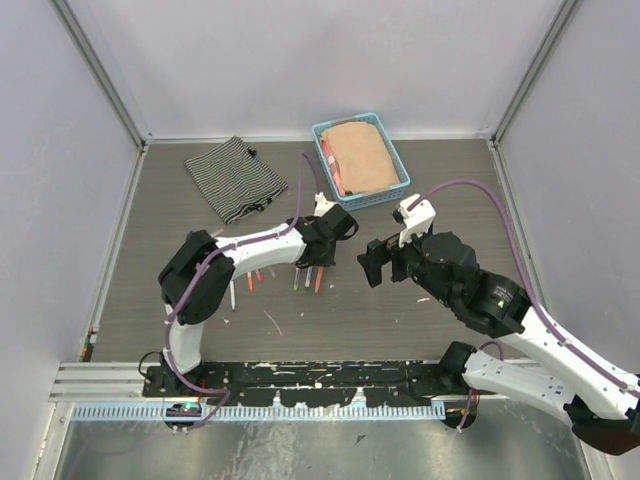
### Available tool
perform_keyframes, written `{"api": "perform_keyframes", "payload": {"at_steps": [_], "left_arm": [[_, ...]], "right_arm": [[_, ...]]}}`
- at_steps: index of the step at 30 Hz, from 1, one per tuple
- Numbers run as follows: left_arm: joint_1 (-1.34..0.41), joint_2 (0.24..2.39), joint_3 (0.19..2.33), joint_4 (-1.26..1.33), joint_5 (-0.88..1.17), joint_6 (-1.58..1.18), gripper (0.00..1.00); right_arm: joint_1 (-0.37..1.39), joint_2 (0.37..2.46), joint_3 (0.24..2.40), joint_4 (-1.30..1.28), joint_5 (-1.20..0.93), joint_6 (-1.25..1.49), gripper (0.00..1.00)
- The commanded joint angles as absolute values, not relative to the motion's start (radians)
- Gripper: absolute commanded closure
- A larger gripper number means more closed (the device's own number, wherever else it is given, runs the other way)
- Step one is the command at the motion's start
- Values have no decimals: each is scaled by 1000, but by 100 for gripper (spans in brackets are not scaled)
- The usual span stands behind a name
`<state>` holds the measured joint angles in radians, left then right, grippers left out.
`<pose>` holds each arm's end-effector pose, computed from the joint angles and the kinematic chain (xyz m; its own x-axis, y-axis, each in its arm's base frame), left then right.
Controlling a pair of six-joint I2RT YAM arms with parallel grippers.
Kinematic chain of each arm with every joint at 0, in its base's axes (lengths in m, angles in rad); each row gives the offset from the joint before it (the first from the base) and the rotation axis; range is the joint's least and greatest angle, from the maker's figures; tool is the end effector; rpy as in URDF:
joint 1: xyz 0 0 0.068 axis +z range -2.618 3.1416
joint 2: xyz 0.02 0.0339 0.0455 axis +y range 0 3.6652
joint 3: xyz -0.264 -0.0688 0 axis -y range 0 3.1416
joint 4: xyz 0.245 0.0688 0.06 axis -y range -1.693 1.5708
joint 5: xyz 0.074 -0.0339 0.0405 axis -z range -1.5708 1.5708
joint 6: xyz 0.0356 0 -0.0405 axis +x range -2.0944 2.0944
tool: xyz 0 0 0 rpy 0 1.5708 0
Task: Insert the pens into the pen caps
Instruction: Place the pen at the center of the board.
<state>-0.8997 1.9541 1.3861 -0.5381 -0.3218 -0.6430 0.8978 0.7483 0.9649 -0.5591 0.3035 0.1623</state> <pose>0.2612 -0.3108 0.1808 -0.8375 0.1400 -0.5282 0.1907 0.9807 -0.0424 0.1047 0.1143 0.3681 -0.2988 -0.1275 -0.9458 -0.5294 0.8467 0.0532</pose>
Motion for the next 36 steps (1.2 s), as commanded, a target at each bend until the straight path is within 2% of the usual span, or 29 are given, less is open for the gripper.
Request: {"api": "perform_keyframes", "payload": {"at_steps": [1, 8, 12, 19, 25, 36], "left_arm": [[-888, 1983, 1426, -527, -314, -663, 93], [-882, 2008, 1439, -527, -314, -670, 88], [-880, 2012, 1447, -529, -314, -673, 77], [-880, 2002, 1449, -527, -307, -673, 65], [-881, 1937, 1433, -494, -270, -645, 63], [-880, 1630, 1294, -455, -323, -526, 60]], "right_arm": [[903, 741, 995, -550, 282, 173, 1], [904, 736, 1001, -568, 238, 169, 1], [903, 733, 1000, -577, 228, 165, 1], [904, 725, 997, -589, 226, 165, 1], [904, 713, 998, -592, 206, 168, 1], [904, 669, 950, -571, 367, 237, 1]]}}
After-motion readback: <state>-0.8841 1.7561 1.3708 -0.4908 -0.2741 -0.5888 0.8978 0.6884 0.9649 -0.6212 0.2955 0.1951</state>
